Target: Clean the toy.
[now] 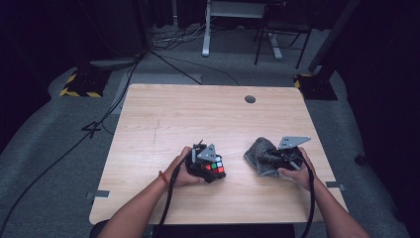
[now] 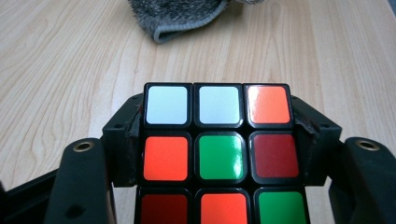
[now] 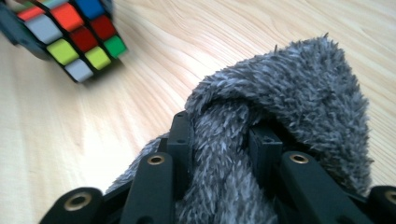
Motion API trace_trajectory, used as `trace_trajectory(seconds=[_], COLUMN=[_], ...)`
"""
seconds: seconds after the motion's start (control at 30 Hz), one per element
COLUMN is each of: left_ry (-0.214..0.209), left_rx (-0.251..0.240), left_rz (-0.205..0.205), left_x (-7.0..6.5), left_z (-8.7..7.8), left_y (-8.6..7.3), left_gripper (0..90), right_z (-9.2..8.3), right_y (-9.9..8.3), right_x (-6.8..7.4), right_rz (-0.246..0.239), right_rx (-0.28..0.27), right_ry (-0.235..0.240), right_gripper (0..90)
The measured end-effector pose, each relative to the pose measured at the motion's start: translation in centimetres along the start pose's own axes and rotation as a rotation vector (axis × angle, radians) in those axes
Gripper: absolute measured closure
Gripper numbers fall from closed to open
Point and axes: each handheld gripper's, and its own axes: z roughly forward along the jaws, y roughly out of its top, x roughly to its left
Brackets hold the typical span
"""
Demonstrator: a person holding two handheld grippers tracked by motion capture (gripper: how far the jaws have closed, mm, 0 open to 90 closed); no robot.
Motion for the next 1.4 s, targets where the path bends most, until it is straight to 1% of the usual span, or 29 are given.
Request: trace_trajectory(seconds=[0.03,0.1,0.2,0.33,0.37,0.43,0.53,0.6,0.63,0.67,0.73,0.77,0.83,0.87,0.9,0.93,0.97,1.0,1.03,1.1,1.2,1.3,1.4], left_ry=[0.002,-0.002,-0.010,-0.029,-0.032,-0.047,-0.058,-0.065,-0.068,-0.069,-0.067,-0.065,-0.063,-0.060,-0.060,-0.059,-0.061,-0.063,-0.063,-0.060,-0.054,-0.044,-0.035], left_rx=[0.007,0.002,0.001,-0.003,-0.004,0.003,0.013,0.014,0.016,0.016,0.011,0.007,0.002,0.001,0.001,-0.001,-0.006,-0.020,-0.023,-0.041,-0.031,-0.032,-0.023], left_rz=[0.003,-0.010,-0.011,-0.024,-0.026,-0.022,-0.014,-0.014,-0.014,-0.014,-0.020,-0.025,-0.031,-0.024,-0.025,-0.021,-0.014,-0.004,0.002,0.002,0.007,0.009,0.009], left_x=[0.0,0.1,0.1,0.2,0.2,0.1,-0.2,-0.4,-0.4,-0.4,-0.4,-0.4,-0.3,-0.3,-0.3,-0.3,-0.4,-0.6,-0.6,-0.7,-0.8,-0.7,-0.7], left_z=[0.0,0.1,0.2,0.3,0.4,0.7,1.1,1.3,1.4,1.4,1.4,1.3,1.2,1.0,0.9,0.7,0.5,0.1,0.0,-0.3,-0.5,-0.7,-1.0], left_y=[0.0,-0.1,-0.1,-0.2,-0.2,-0.1,0.1,0.1,0.1,0.1,0.1,0.1,0.1,0.1,0.1,0.2,0.3,0.4,0.5,0.5,0.5,0.5,0.4], left_gripper=[33.4,33.3,33.3,33.2,33.2,33.0,32.8,32.7,32.5,32.1,30.8,28.7,26.6,25.9,24.7,23.8,23.5,25.5,27.0,26.6,26.2,26.0,25.1], right_z=[0.0,0.2,0.2,-0.1,-0.2,-0.3,-0.6,-0.8,-0.9,-1.0,-1.0,-0.8,-0.7,-0.7,-0.8,-0.9,-1.1,-1.2,-1.4,-1.6,-1.9,-2.4,-2.8], right_y=[-0.1,-0.3,-0.5,-0.4,-0.3,-0.2,-0.2,-0.2,-0.2,-0.2,-0.1,-0.1,-0.1,-0.1,0.0,0.0,0.0,0.1,0.1,0.1,0.2,0.4,0.5], right_x=[-0.1,-0.5,-0.7,-0.6,-0.5,-0.4,-0.5,-0.5,-0.6,-0.6,-0.5,-0.4,-0.3,-0.3,-0.4,-0.4,-0.4,-0.5,-0.6,-0.6,-0.7,-0.7,-0.6], right_rz=[0.010,0.014,0.029,0.032,0.024,0.017,0.023,0.017,0.022,0.027,0.014,0.004,-0.002,-0.006,-0.002,-0.002,0.001,0.005,0.005,0.005,0.004,0.008,0.006], right_rx=[0.002,0.019,0.020,0.009,0.008,0.013,0.009,0.009,0.001,0.003,0.035,0.060,0.081,0.090,0.098,0.097,0.087,0.081,0.078,0.067,0.054,0.023,0.015], right_ry=[0.001,-0.009,-0.016,-0.017,-0.022,-0.049,-0.074,-0.096,-0.098,-0.098,-0.095,-0.100,-0.093,-0.089,-0.089,-0.094,-0.095,-0.091,-0.087,-0.088,-0.107,-0.111,-0.114], right_gripper=[66.6,64.9,60.6,47.9,44.9,35.8,31.7,28.9,27.4,25.9,23.6,22.1,21.1,21.1,21.2,21.2,22.8,24.3,23.7,22.9,21.7,22.5,22.3])
